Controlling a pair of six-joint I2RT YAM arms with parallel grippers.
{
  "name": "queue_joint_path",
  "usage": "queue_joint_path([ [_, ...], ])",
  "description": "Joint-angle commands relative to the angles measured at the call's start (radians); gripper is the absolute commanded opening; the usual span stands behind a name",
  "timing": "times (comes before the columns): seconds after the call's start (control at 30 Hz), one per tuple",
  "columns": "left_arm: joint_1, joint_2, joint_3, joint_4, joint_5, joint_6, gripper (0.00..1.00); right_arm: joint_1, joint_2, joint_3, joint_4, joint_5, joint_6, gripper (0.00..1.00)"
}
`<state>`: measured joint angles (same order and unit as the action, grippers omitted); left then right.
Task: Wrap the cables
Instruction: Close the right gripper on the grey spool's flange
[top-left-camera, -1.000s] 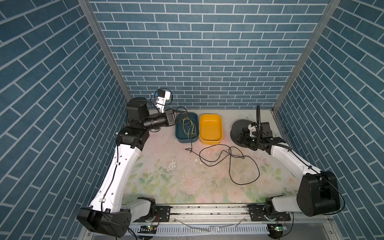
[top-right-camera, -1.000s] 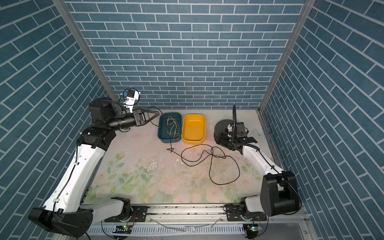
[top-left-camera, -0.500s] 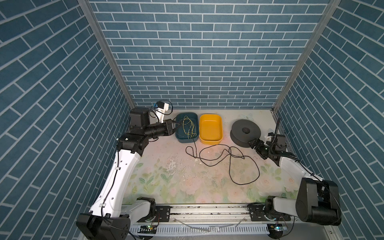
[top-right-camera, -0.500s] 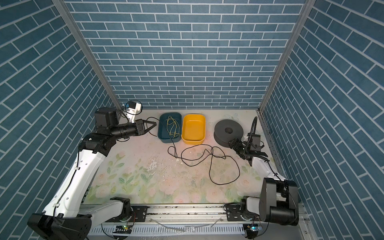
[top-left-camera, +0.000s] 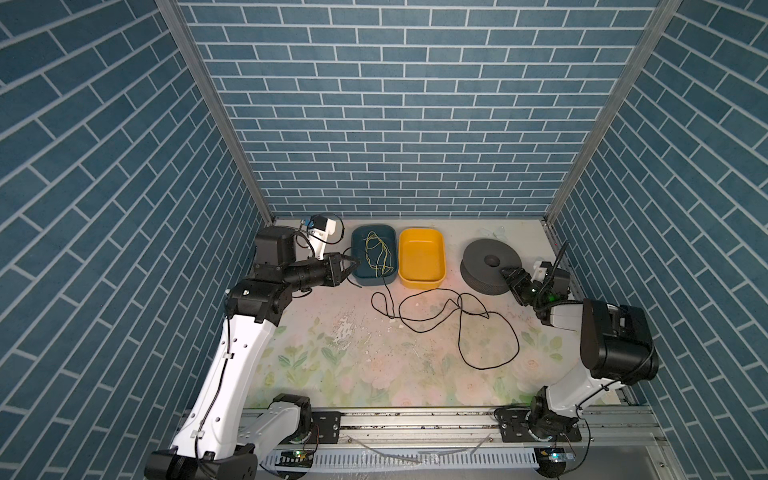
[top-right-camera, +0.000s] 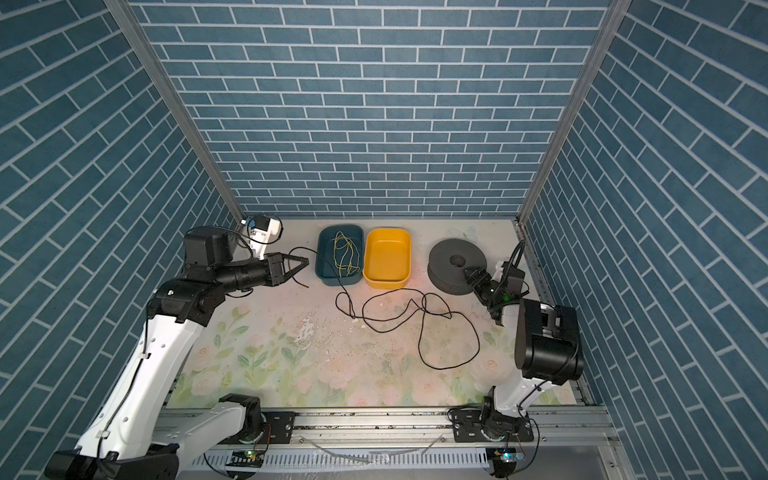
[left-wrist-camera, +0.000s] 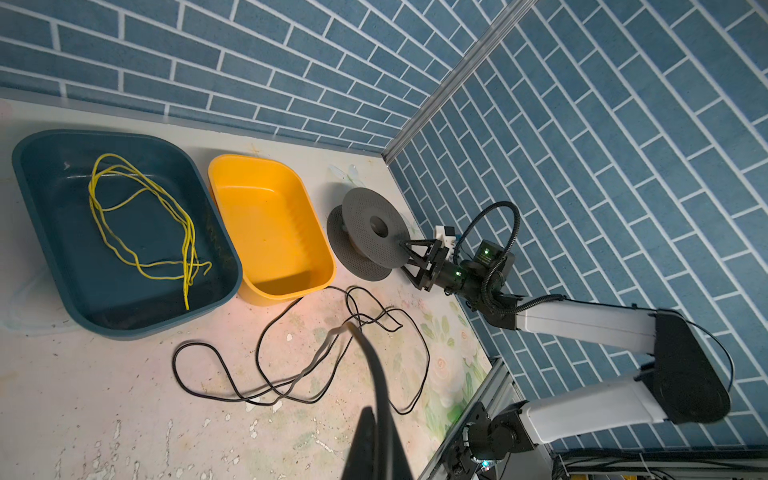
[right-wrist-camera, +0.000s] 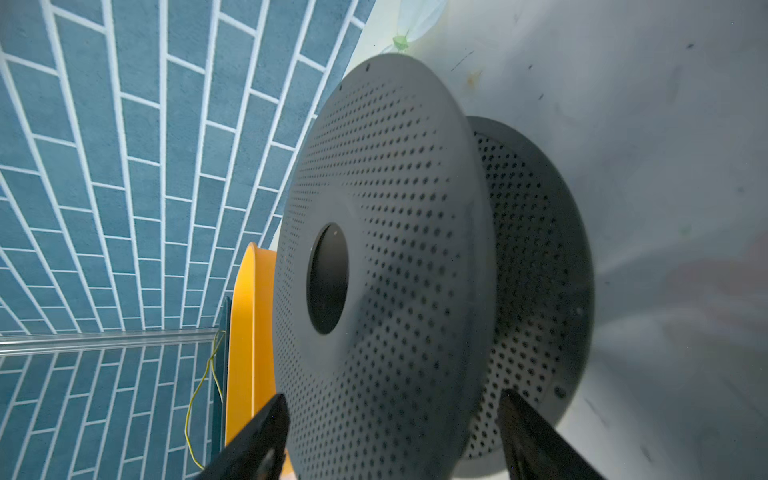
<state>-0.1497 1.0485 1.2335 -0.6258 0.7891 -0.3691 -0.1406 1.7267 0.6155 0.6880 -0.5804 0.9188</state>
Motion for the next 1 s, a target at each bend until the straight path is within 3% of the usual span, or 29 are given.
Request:
queue_joint_path([
  [0.0,0.006,-0.014,-0.011,-0.031,0.001,0.028,0.00,-0.004,0.071,-0.003,0.297,-0.065,0.114,0.79],
  [0.17,0.006,-0.025,-0.026,-0.019,0.002,0.017,0.00,-0.005,0.177,0.019,0.444,-0.090,0.182,0.73],
  [0.27,0.006,-0.026,-0.025,-0.018,0.002,0.015,0.00,-0.005,0.211,0.025,0.478,-0.093,0.199,0.58],
  [0.4,0.006,-0.025,-0.015,-0.017,0.008,0.011,0.00,-0.006,0.232,0.027,0.482,-0.097,0.201,0.30],
  [0.57,0.006,-0.024,-0.005,-0.008,0.025,0.006,0.00,-0.011,0.186,0.022,0.443,-0.105,0.180,0.01],
  [0.77,0.006,-0.023,-0.002,0.001,0.024,0.008,0.00,-0.014,-0.021,0.061,0.134,-0.096,0.029,0.00],
  [0.97,0.006,-0.018,0.001,0.024,0.004,-0.001,0.00,0.012,-0.317,0.150,-0.412,0.031,-0.220,0.00],
])
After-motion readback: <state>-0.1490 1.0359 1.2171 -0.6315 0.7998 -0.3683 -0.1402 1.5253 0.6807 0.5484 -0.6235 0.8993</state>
